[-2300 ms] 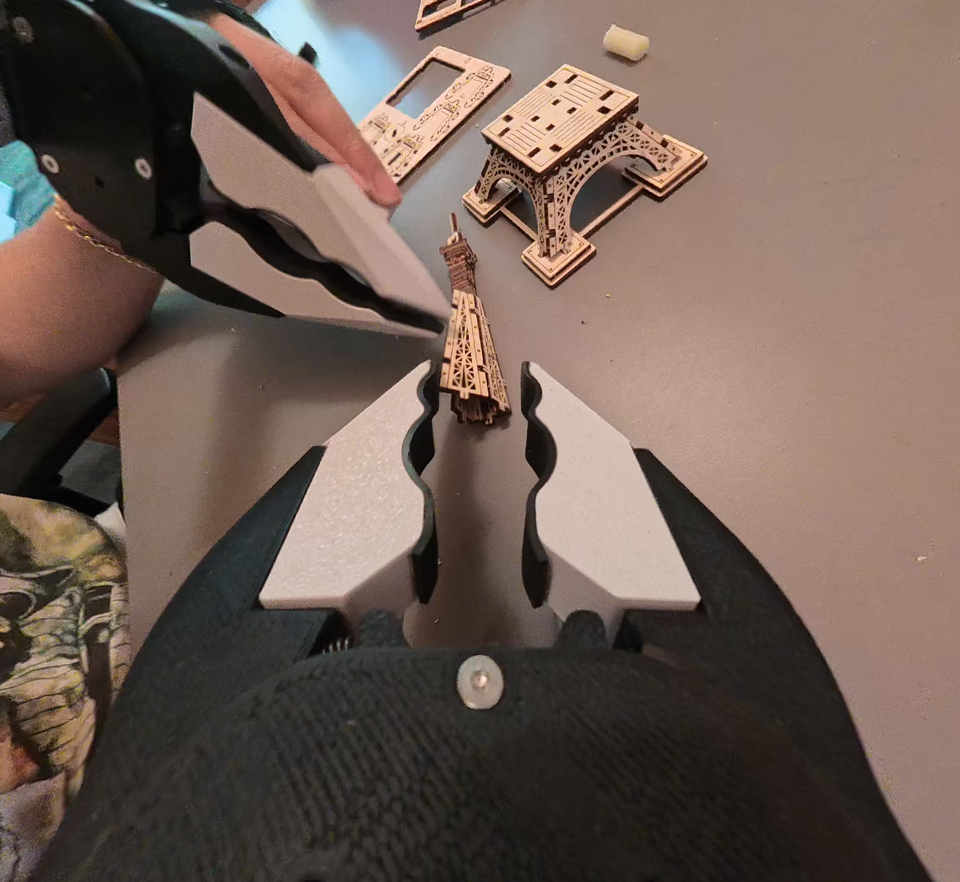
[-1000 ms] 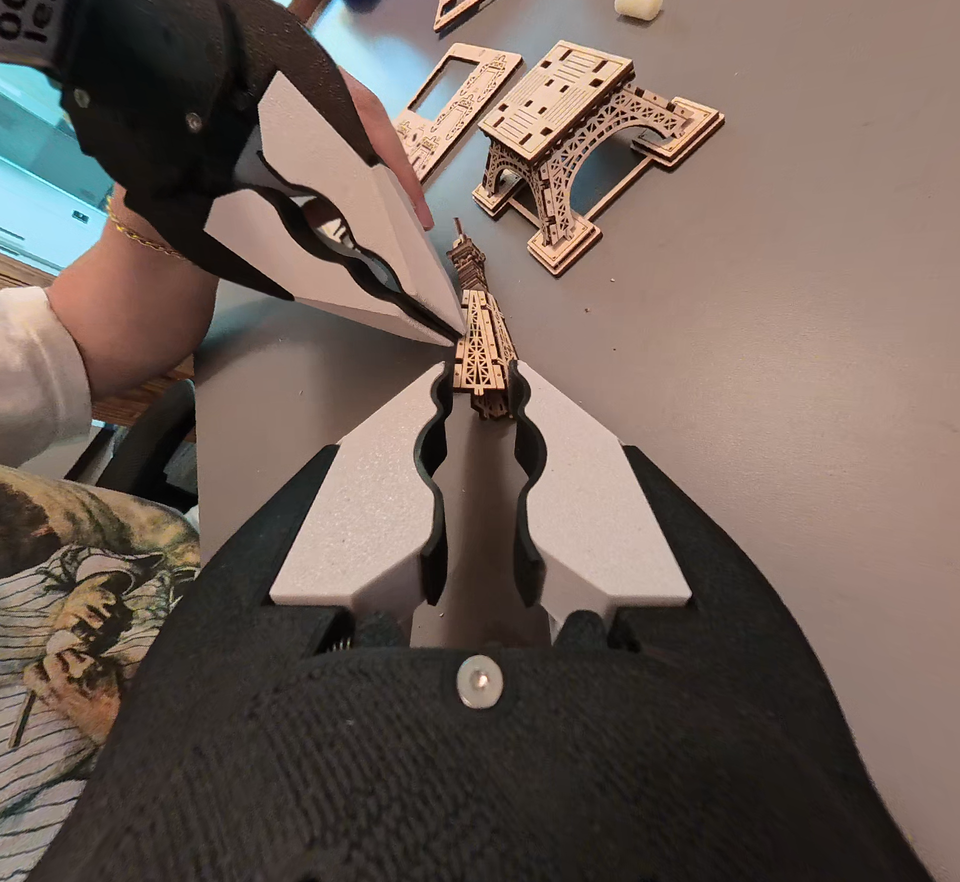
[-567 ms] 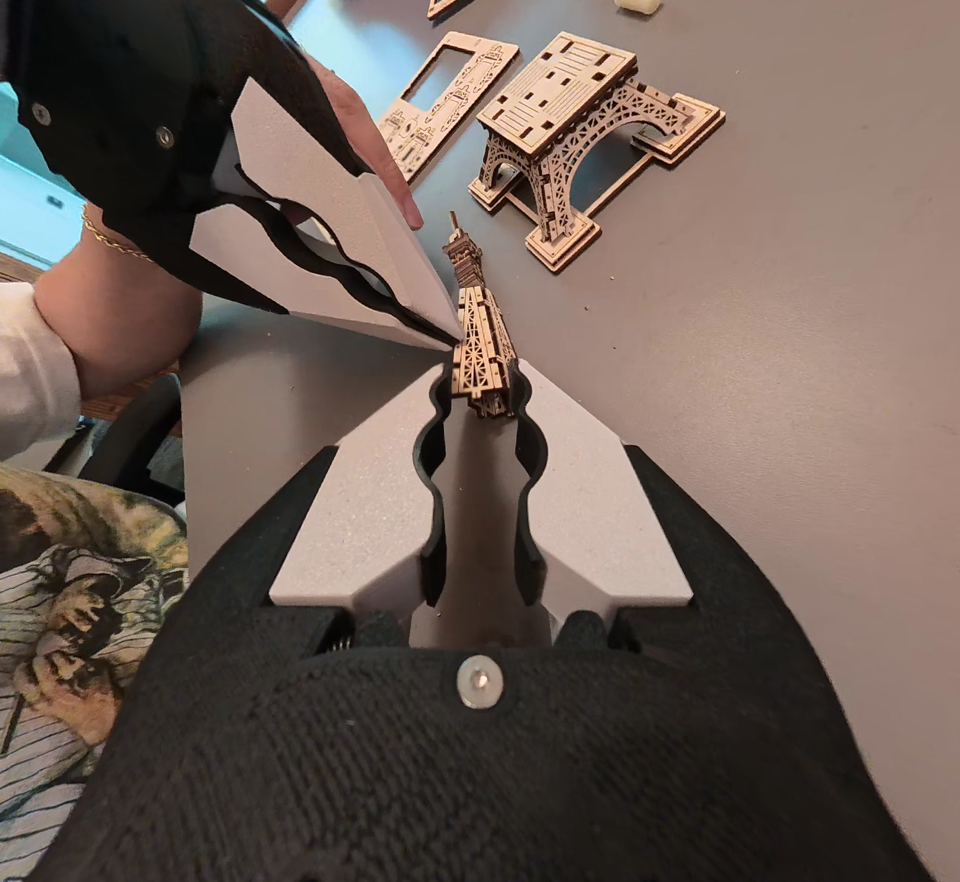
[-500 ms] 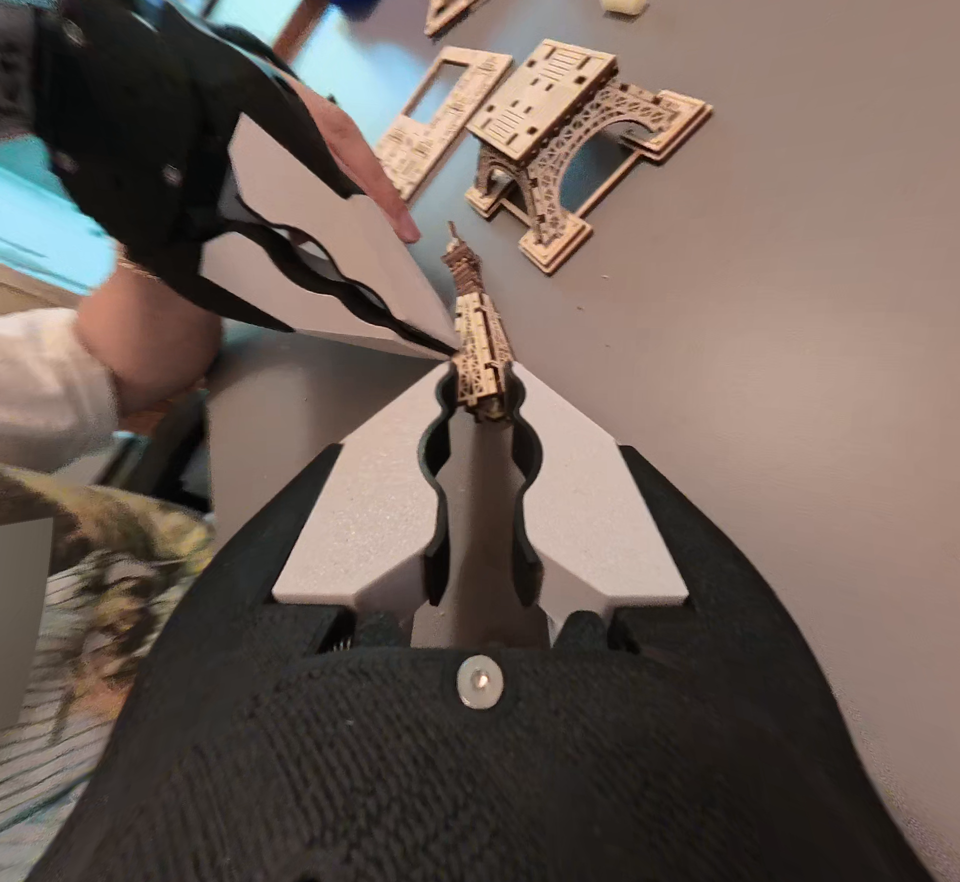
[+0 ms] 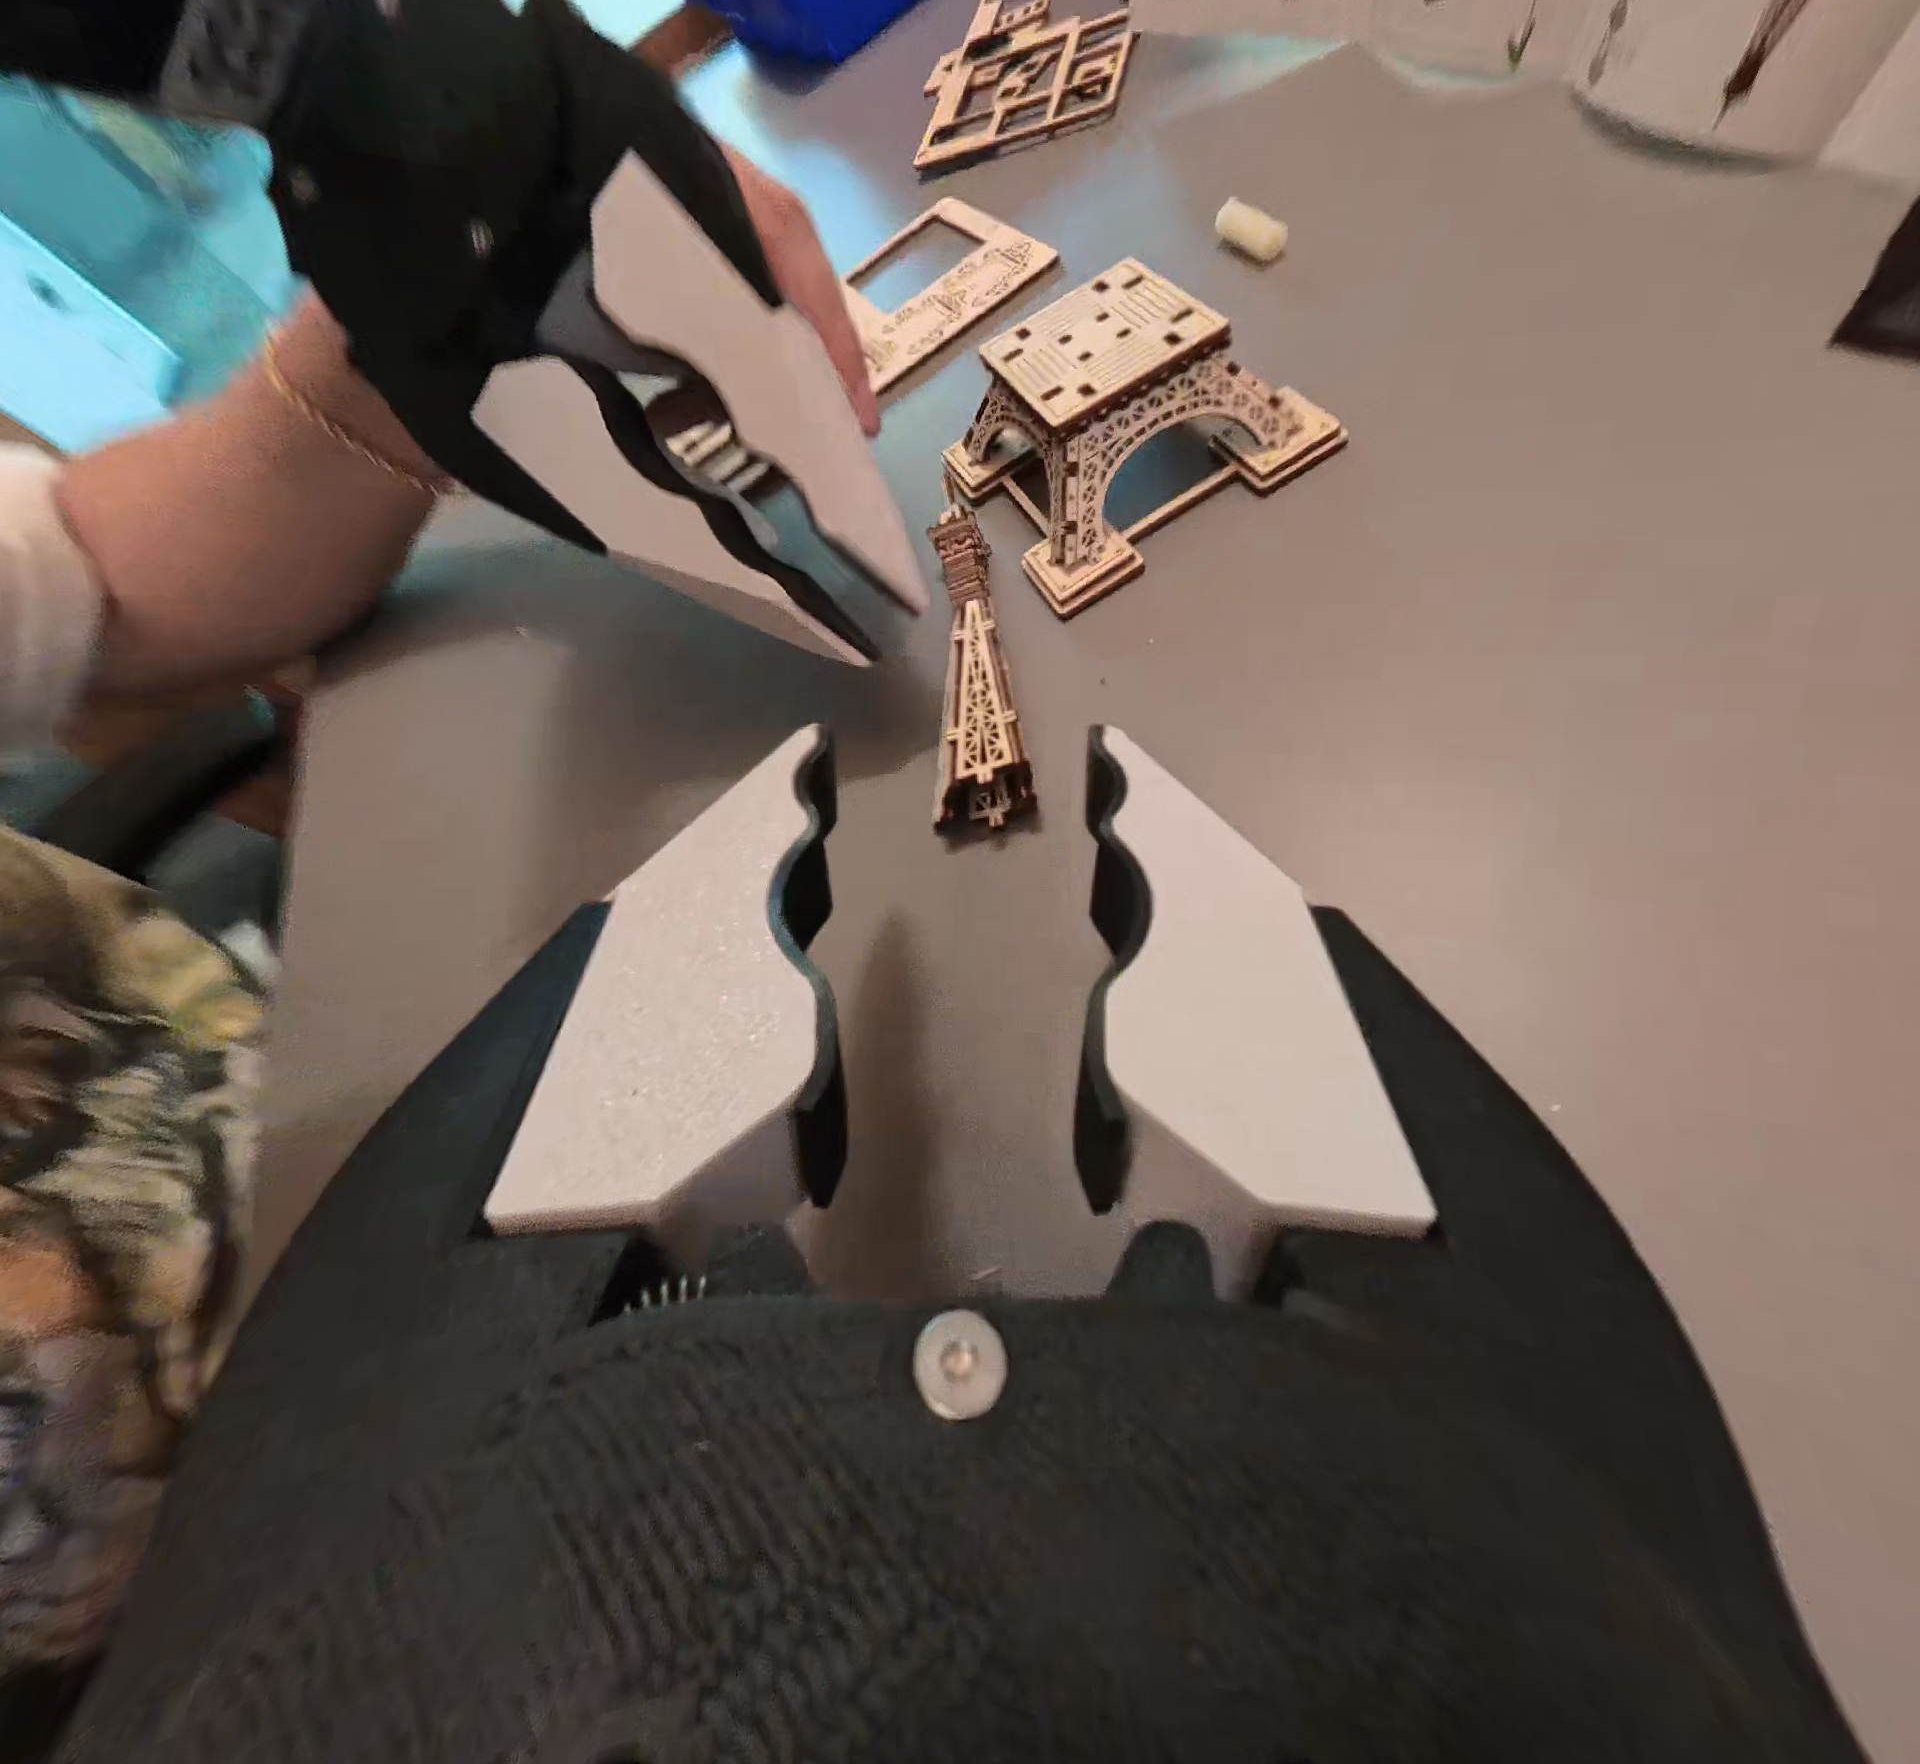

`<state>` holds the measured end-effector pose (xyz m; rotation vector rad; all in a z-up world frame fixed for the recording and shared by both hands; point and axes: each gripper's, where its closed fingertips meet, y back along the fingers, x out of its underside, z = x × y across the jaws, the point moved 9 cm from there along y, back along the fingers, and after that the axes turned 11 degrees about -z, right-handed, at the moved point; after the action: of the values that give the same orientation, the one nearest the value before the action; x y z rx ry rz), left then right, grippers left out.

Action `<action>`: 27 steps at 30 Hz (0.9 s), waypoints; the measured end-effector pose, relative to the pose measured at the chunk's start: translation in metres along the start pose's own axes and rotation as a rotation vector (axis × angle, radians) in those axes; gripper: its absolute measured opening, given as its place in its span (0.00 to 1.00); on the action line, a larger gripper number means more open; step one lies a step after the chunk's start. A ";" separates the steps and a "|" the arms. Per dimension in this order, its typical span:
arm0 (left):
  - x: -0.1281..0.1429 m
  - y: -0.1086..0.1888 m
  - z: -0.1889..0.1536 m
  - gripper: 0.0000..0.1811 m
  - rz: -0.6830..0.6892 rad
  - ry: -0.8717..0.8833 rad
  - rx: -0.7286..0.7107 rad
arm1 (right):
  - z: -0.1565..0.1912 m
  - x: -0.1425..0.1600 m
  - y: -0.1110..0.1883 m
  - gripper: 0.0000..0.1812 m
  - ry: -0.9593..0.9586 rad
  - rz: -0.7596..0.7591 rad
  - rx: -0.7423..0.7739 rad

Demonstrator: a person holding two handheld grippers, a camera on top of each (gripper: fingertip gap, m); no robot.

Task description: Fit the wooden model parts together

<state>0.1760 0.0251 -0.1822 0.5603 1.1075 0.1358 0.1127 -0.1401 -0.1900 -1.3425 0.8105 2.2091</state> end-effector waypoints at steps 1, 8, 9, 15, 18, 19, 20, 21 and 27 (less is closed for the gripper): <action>0.000 0.001 0.001 0.12 -0.003 -0.013 -0.017 | 0.003 0.000 -0.001 0.29 0.080 0.012 0.012; 0.000 -0.014 -0.004 0.22 0.128 -0.185 -0.017 | 0.018 0.007 -0.021 0.31 0.632 0.132 0.071; 0.000 -0.016 -0.003 0.21 0.128 -0.197 -0.011 | 0.021 0.007 -0.023 0.28 0.675 0.116 0.046; 0.005 -0.027 0.001 0.16 0.074 -0.139 0.053 | 0.019 0.018 -0.024 0.17 0.824 0.219 0.080; 0.006 -0.027 0.000 0.14 0.072 -0.122 0.065 | 0.020 0.019 -0.024 0.17 0.826 0.207 0.058; 0.006 -0.027 0.000 0.14 0.073 -0.115 0.064 | 0.020 0.018 -0.024 0.18 0.846 0.205 0.057; 0.006 -0.027 0.000 0.14 0.072 -0.108 0.063 | 0.021 0.018 -0.025 0.21 0.869 0.195 0.063; 0.006 -0.027 0.000 0.14 0.073 -0.106 0.063 | 0.022 0.017 -0.026 0.21 0.895 0.185 0.057; 0.007 -0.027 -0.001 0.13 0.065 -0.129 0.059 | 0.024 0.020 -0.029 0.15 0.984 0.189 0.038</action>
<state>0.1732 0.0049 -0.2015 0.6493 0.9709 0.1227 0.1065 -0.1018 -0.2071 -2.4383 1.3166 1.5340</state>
